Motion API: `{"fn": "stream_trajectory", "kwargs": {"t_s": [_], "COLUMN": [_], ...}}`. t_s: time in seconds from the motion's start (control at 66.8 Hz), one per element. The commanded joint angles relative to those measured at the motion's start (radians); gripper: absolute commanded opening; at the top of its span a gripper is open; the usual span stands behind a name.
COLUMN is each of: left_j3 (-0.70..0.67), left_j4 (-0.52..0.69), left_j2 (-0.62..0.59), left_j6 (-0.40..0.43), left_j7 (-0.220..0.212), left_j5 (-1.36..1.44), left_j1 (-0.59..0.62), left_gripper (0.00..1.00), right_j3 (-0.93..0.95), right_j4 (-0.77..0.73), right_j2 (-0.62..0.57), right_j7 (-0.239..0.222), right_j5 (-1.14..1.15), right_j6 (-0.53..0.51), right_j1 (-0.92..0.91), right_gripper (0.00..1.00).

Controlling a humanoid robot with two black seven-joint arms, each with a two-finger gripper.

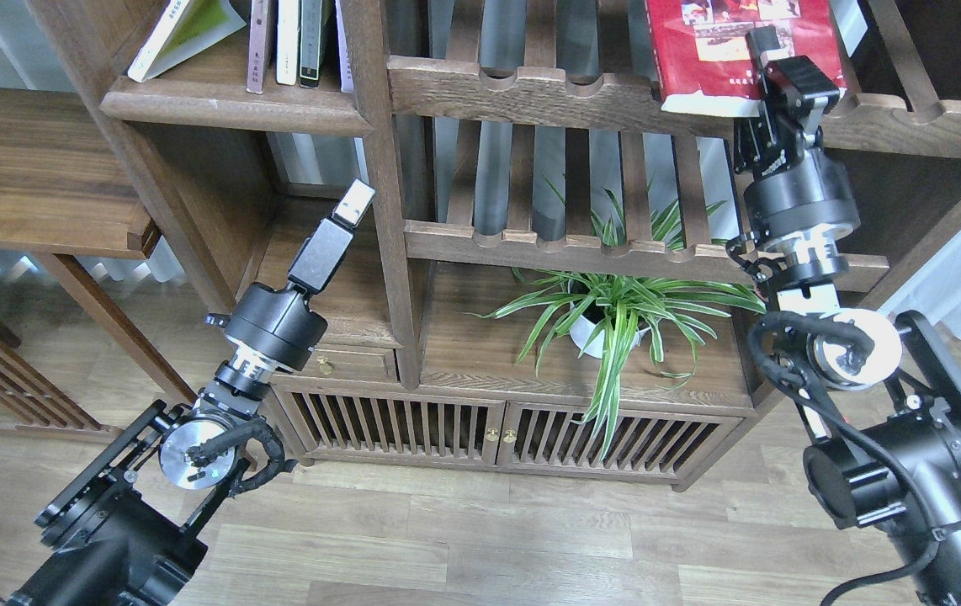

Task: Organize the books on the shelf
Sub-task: 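Push the dark red book's lower edge upward with the right gripper, then tip the dark red book off the shelf down between both grippers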

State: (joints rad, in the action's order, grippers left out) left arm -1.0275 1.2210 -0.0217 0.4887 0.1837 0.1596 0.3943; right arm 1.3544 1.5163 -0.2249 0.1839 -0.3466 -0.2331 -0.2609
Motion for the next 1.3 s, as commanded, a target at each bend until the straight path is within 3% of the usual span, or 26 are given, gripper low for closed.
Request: {"fn": "stream_trajectory", "kwargs": {"t_s": [0.0,0.09,0.419,0.809,0.928,1.288], "left_j3": [-0.003,-0.005,-0.016,0.023,0.024,0.098], "left_j4": [0.0,0.0,0.015,0.031,0.038,0.04], "left_j2": [0.008,0.003,-0.003,-0.004,-0.004,-0.004], "left_j6": [0.0,0.0,0.0,0.0,0.0,0.0], "left_j7": [-0.007,-0.007,-0.012,-0.139,-0.194,-0.213], "left_j5": [-0.086,-0.121,-0.147,-0.178,-0.21,-0.249], "left_j1": [0.008,0.031,0.097,0.1,0.115,0.15], "left_gripper": [1.0,1.0,0.99,0.98,0.9,0.9], "right_j3": [-0.021,-0.05,-0.143,-0.208,-0.241,-0.311], "right_j4": [0.001,0.001,0.001,0.001,0.001,0.001], "right_j2": [0.001,0.003,0.003,0.003,0.004,0.016], "right_j7": [-0.006,-0.008,-0.009,-0.011,-0.012,-0.012], "right_j5": [0.0,0.0,0.0,0.006,0.014,0.029], "right_j6": [-0.146,-0.256,-0.256,-0.256,-0.256,-0.256], "right_j1": [0.037,0.049,0.114,0.135,0.134,0.135], "right_gripper": [0.04,0.04,0.04,0.04,0.04,0.04]}}
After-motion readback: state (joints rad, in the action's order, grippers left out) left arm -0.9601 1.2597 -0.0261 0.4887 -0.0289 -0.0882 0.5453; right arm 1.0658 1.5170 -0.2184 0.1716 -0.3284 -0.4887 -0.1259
